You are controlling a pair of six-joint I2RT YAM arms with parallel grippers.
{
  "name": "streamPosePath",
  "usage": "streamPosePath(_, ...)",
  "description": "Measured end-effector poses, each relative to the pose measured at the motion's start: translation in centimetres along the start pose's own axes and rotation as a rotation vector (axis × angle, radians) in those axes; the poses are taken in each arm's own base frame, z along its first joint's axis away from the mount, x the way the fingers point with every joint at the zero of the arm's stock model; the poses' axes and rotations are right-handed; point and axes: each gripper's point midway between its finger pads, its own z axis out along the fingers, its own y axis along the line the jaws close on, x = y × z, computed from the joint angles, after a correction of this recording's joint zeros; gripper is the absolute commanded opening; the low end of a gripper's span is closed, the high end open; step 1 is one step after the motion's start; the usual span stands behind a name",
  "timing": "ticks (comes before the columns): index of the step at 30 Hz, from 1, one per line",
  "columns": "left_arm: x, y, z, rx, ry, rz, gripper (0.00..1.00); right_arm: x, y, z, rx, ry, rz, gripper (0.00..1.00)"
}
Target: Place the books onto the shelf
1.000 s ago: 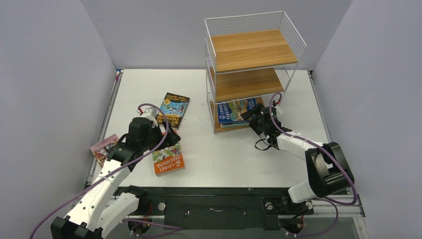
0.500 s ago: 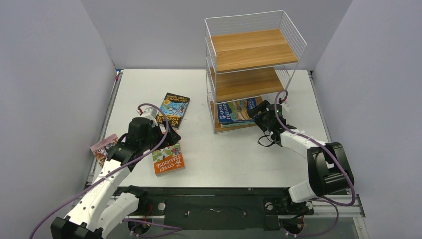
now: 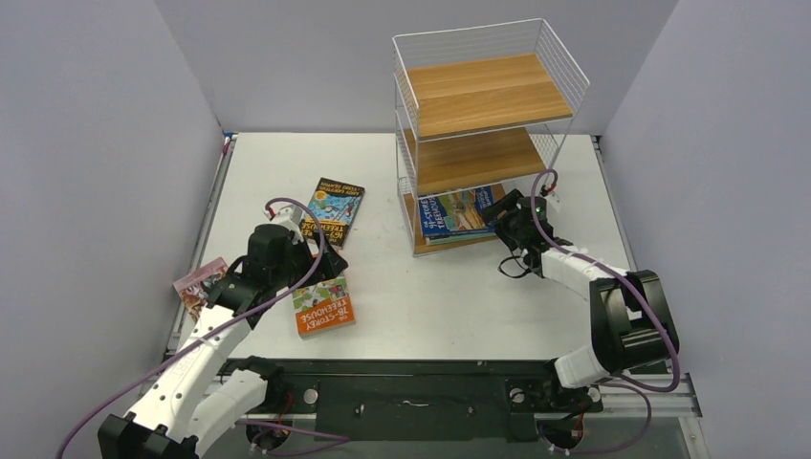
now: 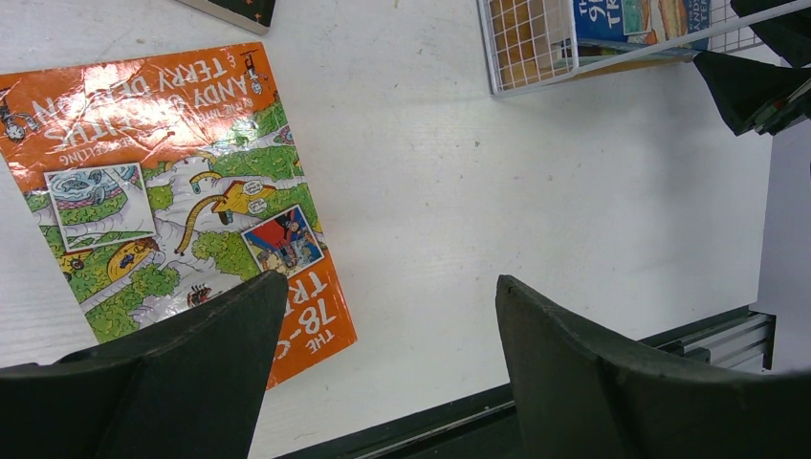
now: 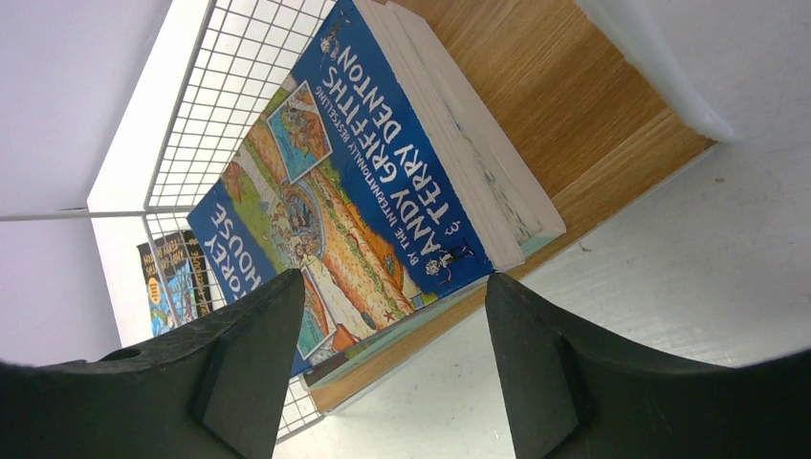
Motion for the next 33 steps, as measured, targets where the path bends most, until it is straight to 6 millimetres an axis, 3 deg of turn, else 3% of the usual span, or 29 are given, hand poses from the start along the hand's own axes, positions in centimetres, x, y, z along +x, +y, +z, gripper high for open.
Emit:
streamPosePath(9,0.1,0.1,0.1,-0.003,0.005,-0.003,0.78,-0.1,0.2,0.0,-0.029,-0.019,-0.006,0.61)
streamPosePath(15,0.1,0.1,0.3,-0.007,0.009,-0.004,0.78,2.2,-0.4,-1.1,-0.081,-0.005,-0.025,0.56)
streamPosePath(23,0.1,0.1,0.4,-0.008,0.012,-0.005,0.78,5.7,2.6,-2.1,-0.2,0.034,-0.043,0.5)
streamPosePath(28,0.1,0.1,0.4,-0.008,0.01,-0.005,0.78,5.0,3.2,-1.8,-0.216,0.004,-0.01,0.45)
streamPosePath(33,0.0,0.1,0.3,-0.005,0.007,-0.004,0.78,4.1,1.5,-0.8,-0.158,-0.023,0.009,0.43)
